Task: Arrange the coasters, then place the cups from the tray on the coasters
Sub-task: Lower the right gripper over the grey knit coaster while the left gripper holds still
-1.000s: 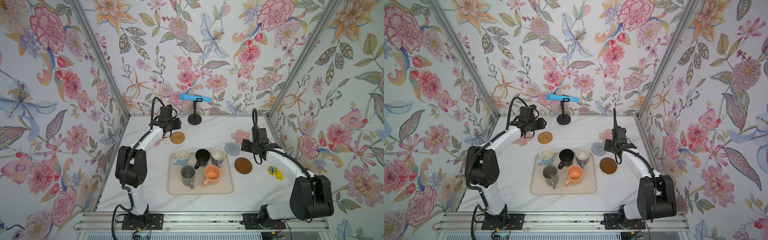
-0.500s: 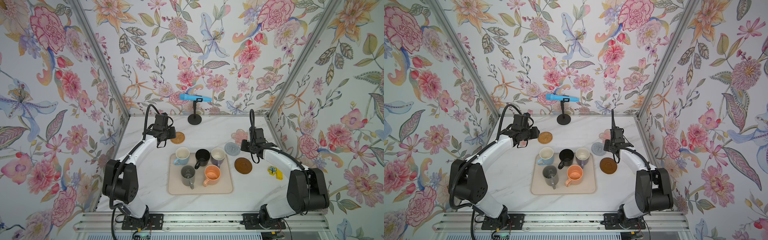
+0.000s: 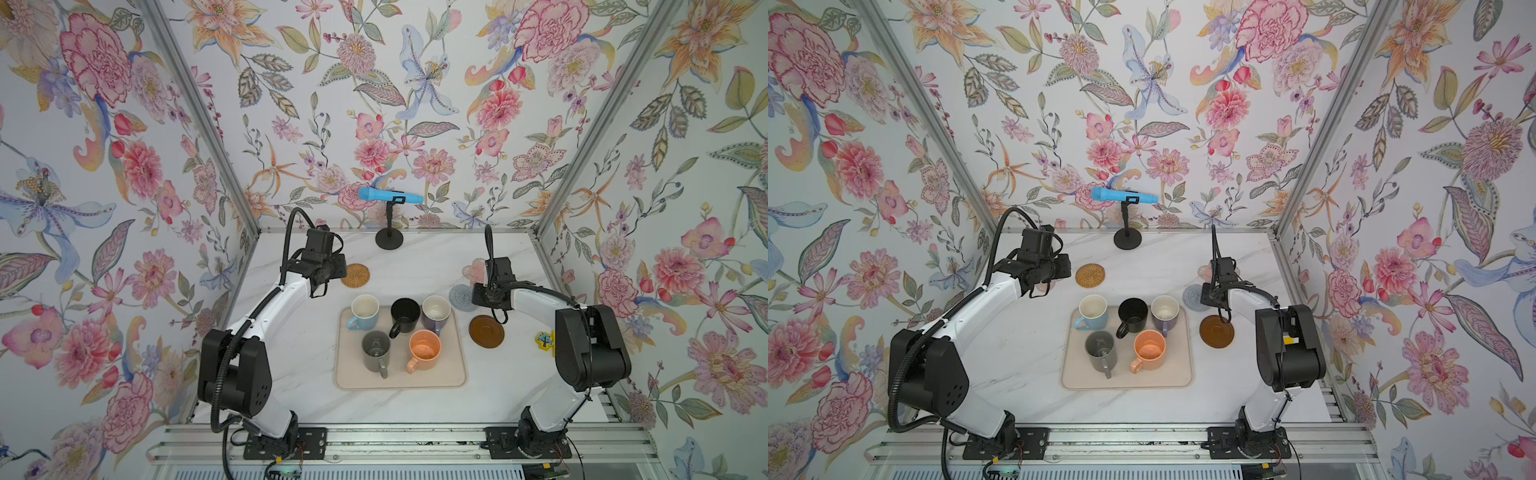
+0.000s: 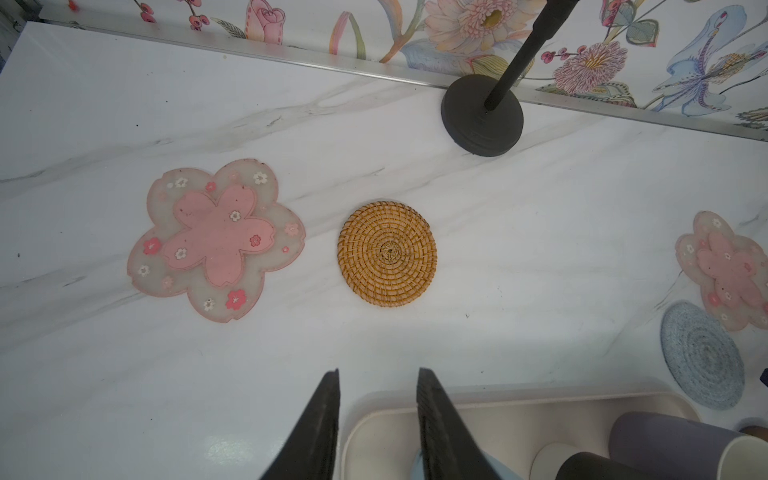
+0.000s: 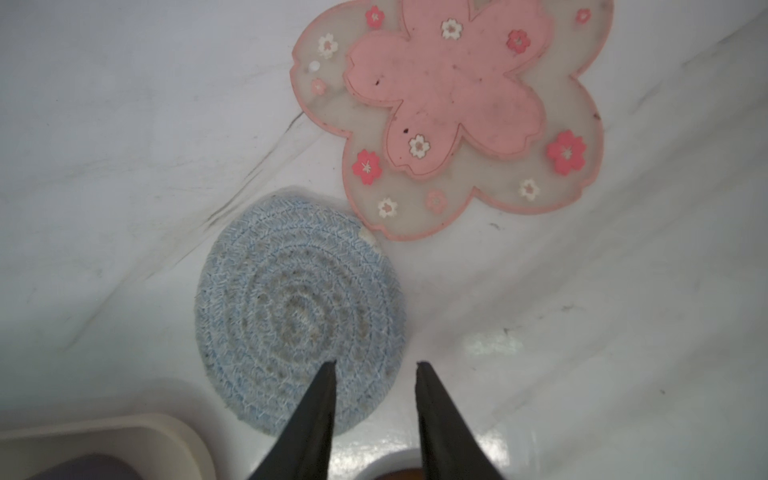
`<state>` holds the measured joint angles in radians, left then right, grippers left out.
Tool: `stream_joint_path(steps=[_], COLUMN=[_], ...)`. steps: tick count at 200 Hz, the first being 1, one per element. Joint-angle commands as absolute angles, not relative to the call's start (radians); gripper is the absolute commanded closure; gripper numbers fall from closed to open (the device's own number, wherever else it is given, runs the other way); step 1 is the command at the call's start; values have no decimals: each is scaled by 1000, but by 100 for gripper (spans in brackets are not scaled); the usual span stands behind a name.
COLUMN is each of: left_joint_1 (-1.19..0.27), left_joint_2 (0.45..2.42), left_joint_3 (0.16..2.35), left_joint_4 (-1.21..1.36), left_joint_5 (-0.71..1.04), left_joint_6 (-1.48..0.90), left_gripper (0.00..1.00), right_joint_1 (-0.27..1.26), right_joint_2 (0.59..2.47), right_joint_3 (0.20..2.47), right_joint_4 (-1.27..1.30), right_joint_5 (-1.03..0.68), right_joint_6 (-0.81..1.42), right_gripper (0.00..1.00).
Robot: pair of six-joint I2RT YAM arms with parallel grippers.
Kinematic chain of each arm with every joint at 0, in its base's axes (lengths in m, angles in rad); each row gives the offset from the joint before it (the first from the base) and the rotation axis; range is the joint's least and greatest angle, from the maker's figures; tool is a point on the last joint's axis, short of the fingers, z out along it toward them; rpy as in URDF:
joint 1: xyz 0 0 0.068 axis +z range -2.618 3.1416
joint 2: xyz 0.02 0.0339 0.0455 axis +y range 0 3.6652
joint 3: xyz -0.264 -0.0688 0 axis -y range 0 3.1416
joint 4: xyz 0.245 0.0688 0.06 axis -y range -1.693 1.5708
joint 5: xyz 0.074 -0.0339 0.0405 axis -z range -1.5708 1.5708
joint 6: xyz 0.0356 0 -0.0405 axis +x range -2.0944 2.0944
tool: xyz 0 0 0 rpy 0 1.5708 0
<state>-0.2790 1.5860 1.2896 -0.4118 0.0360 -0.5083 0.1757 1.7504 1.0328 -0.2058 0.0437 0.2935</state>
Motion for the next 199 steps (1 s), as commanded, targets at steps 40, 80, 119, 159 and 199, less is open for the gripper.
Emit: stream_joint_path(steps=[40,80,119,159,199], left_joint_1=[-273,-272,-272,-268,-267], left_joint_2=[1607,1614,1616,1622,1623], left_joint_3=[1308,1310,1310,1321,1307], left_joint_4=[-445,-442,-438,-439,-424], left_joint_5=[1,5,12,7,13], left_joint_6=[-476,-479,-484,-476,-480], left_gripper=[66,66,66,65,65], right_joint_1=[184,186,190,190,208], right_joint_2=[1813,1829,1856,1863,1889], right_joint_3=[1103,1127,1146,1137,1161], right_joint_4=[-223,-269,-318,-321,-328], right_joint_5=[49,69,84,80,50], right_joint_6=[297,297,306,303,309], right_gripper=[65,66,67,67,67])
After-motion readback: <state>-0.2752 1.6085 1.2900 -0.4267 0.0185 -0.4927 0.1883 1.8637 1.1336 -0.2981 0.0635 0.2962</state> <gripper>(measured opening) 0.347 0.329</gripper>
